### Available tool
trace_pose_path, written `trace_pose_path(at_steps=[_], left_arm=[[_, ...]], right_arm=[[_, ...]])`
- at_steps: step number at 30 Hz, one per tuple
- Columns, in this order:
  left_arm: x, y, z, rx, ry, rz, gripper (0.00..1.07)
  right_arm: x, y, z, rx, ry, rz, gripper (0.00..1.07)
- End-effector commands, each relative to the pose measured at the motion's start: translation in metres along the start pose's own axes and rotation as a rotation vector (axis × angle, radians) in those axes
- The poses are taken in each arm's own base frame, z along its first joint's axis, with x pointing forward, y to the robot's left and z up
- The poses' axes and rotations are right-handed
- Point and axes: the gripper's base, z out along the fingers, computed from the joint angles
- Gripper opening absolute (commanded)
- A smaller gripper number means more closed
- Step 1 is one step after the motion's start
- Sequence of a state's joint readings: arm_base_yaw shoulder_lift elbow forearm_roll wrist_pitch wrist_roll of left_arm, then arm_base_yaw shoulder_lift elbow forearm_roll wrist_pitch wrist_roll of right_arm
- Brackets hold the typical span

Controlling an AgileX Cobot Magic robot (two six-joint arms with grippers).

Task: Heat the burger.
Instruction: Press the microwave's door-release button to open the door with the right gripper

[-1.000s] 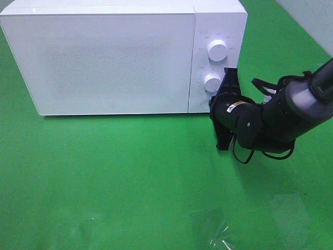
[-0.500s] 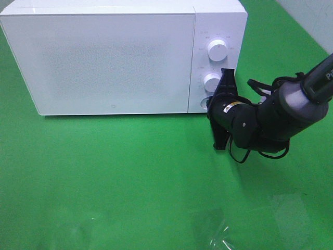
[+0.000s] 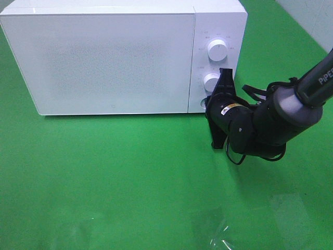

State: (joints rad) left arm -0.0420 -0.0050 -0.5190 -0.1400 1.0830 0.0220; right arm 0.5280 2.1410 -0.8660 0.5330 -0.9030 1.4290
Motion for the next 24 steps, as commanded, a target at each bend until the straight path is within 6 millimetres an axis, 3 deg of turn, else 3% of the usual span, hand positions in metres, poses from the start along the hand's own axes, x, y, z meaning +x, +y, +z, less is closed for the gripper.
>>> trace_pose_path(at_steps=[1, 9, 24], left_arm=[[0.001, -0.001, -0.001, 0.006, -0.028, 0.0, 0.98], [0.001, -0.001, -0.001, 0.006, -0.028, 0.0, 0.98], [0.001, -0.001, -0.001, 0.006, -0.028, 0.0, 0.98]], right_arm=[[-0.005, 0.044, 0.006, -0.343, -0.064, 0.018, 0.0], [0.005, 0.053, 0.027, -0.464, -0.074, 0.03, 0.0], [0.007, 0.048, 0.028, -0.405, -0.063, 0.015, 0.0]])
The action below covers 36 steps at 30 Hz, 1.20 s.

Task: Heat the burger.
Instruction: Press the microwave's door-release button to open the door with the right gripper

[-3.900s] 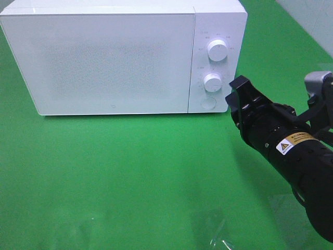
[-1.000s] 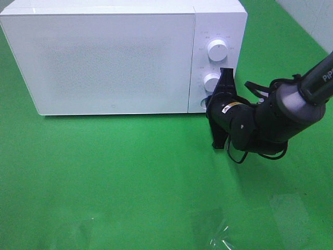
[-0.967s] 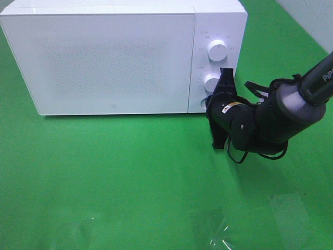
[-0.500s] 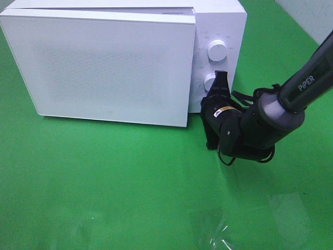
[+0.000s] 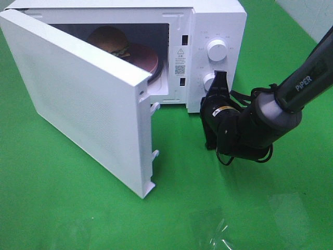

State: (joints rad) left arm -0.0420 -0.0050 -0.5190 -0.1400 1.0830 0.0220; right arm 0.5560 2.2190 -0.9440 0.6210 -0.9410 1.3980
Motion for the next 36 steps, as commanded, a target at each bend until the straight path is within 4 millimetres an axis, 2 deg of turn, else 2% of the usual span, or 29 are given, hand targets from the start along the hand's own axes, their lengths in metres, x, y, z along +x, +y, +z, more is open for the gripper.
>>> trace_pose_path(at_steps=[1, 11, 13, 18, 31, 32, 36], left_arm=[[0.001, -0.001, -0.001, 0.006, -0.028, 0.0, 0.98], [0.001, -0.001, -0.001, 0.006, -0.028, 0.0, 0.98], [0.001, -0.001, -0.001, 0.006, -0.028, 0.0, 0.98], [0.001, -0.001, -0.001, 0.006, -0.028, 0.0, 0.98], [0.001, -0.001, -0.001, 0.006, -0.028, 0.0, 0.98], [0.001, -0.001, -0.001, 0.006, -0.028, 0.0, 0.98], [0.001, -0.001, -0.001, 0.006, -0.028, 0.0, 0.98]], right_arm=[[-0.002, 0.055, 0.015, -0.358, -0.009, 0.011, 0.0], [-0.002, 0.05, 0.009, -0.233, 0.023, 0.004, 0.0], [-0.004, 0.043, 0.0, -0.116, 0.051, -0.011, 0.0], [-0.004, 0.035, -0.011, -0.005, 0.106, -0.048, 0.0], [-0.011, 0.038, -0.05, 0.143, 0.199, -0.14, 0.0], [-0.013, 0.039, -0.058, 0.157, 0.212, -0.173, 0.0], [-0.015, 0.042, -0.069, 0.201, 0.245, -0.251, 0.0]])
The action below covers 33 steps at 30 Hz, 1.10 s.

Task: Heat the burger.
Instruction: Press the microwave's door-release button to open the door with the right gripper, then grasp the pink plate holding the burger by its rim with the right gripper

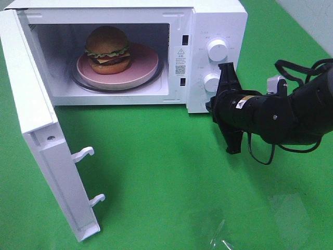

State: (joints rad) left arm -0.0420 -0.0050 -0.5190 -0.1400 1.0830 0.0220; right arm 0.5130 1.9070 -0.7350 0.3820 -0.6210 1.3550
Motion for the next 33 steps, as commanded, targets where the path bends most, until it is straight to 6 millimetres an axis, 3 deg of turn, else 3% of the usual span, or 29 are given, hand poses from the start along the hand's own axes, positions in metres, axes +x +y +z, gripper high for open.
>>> trace_pose_path(at_steps=[1, 4, 15, 23, 25, 28, 30, 32, 33], left_arm=[[0.001, -0.001, -0.001, 0.006, -0.028, 0.0, 0.98], [0.001, -0.001, -0.001, 0.006, -0.028, 0.0, 0.98], [0.001, -0.001, -0.001, 0.006, -0.028, 0.0, 0.98], [0.001, -0.001, -0.001, 0.006, -0.028, 0.0, 0.98], [0.001, -0.001, -0.001, 0.006, -0.028, 0.0, 0.98], [0.001, -0.001, -0.001, 0.006, -0.028, 0.0, 0.98], [0.001, -0.001, -0.001, 0.006, -0.028, 0.0, 0.98], [0.001, -0.001, -0.001, 0.006, -0.028, 0.0, 0.98], [0.001, -0.001, -0.001, 0.006, -0.028, 0.0, 0.98]], right_arm=[[0.001, 0.006, -0.018, 0.056, 0.052, -0.153, 0.0], [0.002, 0.01, -0.026, 0.076, 0.072, -0.229, 0.0], [0.004, 0.031, -0.061, 0.128, 0.211, -0.76, 0.01], [0.006, 0.026, -0.075, 0.207, 0.344, -1.019, 0.02], [0.006, 0.023, -0.082, 0.243, 0.421, -1.173, 0.02], [0.006, 0.022, -0.084, 0.248, 0.44, -1.22, 0.02], [0.006, 0.022, -0.088, 0.246, 0.467, -1.31, 0.02], [0.005, 0.024, -0.093, 0.229, 0.534, -1.519, 0.03], [0.005, 0.024, -0.093, 0.229, 0.534, -1.519, 0.03]])
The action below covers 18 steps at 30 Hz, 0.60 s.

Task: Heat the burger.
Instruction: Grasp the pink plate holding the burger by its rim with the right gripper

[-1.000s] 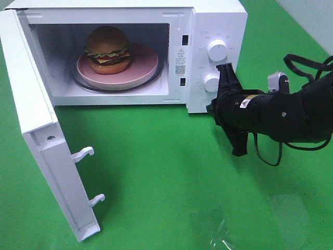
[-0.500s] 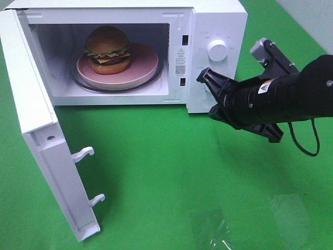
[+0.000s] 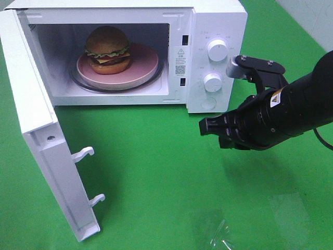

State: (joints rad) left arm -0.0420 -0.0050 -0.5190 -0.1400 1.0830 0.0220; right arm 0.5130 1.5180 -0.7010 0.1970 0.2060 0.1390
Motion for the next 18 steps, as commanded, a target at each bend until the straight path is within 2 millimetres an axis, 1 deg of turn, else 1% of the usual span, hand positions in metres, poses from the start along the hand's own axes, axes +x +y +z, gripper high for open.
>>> trace_pose_path(at_steps=[1, 2, 3, 4, 5, 6, 8, 9, 10, 11, 12, 13, 15, 16, 17, 18], left_arm=[[0.001, -0.001, -0.001, 0.006, -0.028, 0.0, 0.98], [0.001, -0.001, -0.001, 0.006, -0.028, 0.0, 0.98], [0.001, -0.001, -0.001, 0.006, -0.028, 0.0, 0.98], [0.001, -0.001, -0.001, 0.006, -0.028, 0.0, 0.98], [0.001, -0.001, -0.001, 0.006, -0.028, 0.0, 0.98], [0.001, -0.001, -0.001, 0.006, -0.028, 0.0, 0.98], [0.001, -0.001, -0.001, 0.006, -0.028, 0.0, 0.98], [0.001, -0.001, -0.001, 0.006, -0.028, 0.0, 0.98], [0.001, -0.001, -0.001, 0.006, -0.028, 0.0, 0.98], [0.001, -0.001, -0.001, 0.006, -0.028, 0.0, 0.98], [0.001, -0.001, -0.001, 0.006, -0.028, 0.0, 0.98], [0.001, -0.001, -0.001, 0.006, -0.028, 0.0, 0.98], [0.001, -0.001, -0.001, 0.006, -0.028, 0.0, 0.98], [0.001, -0.001, -0.001, 0.006, -0.028, 0.0, 0.98], [0.001, -0.001, -0.001, 0.006, -0.028, 0.0, 0.98], [0.001, -0.001, -0.001, 0.006, -0.028, 0.0, 0.98]], right_arm=[[0.0, 0.0, -0.007, 0.004, 0.043, -0.239, 0.03], [0.0, 0.0, -0.007, 0.004, 0.043, -0.239, 0.03], [-0.002, 0.002, -0.009, -0.002, 0.072, -0.362, 0.04], [-0.002, 0.002, -0.009, -0.002, 0.072, -0.362, 0.04], [-0.004, 0.003, -0.012, -0.015, 0.109, -0.514, 0.04], [-0.004, 0.003, -0.012, -0.015, 0.109, -0.514, 0.04], [-0.008, 0.006, -0.016, -0.049, 0.152, -0.819, 0.05], [-0.008, 0.006, -0.016, -0.049, 0.152, -0.819, 0.05], [-0.01, 0.007, -0.017, -0.062, 0.156, -0.957, 0.05], [-0.01, 0.007, -0.017, -0.062, 0.156, -0.957, 0.05], [-0.013, 0.008, -0.018, -0.064, 0.154, -1.017, 0.05], [-0.013, 0.008, -0.018, -0.064, 0.154, -1.017, 0.05], [-0.02, 0.007, -0.021, -0.049, 0.147, -1.245, 0.09], [-0.02, 0.007, -0.021, -0.049, 0.147, -1.245, 0.09], [-0.024, 0.007, -0.022, -0.029, 0.147, -1.346, 0.14], [-0.024, 0.007, -0.022, -0.029, 0.147, -1.346, 0.14]])
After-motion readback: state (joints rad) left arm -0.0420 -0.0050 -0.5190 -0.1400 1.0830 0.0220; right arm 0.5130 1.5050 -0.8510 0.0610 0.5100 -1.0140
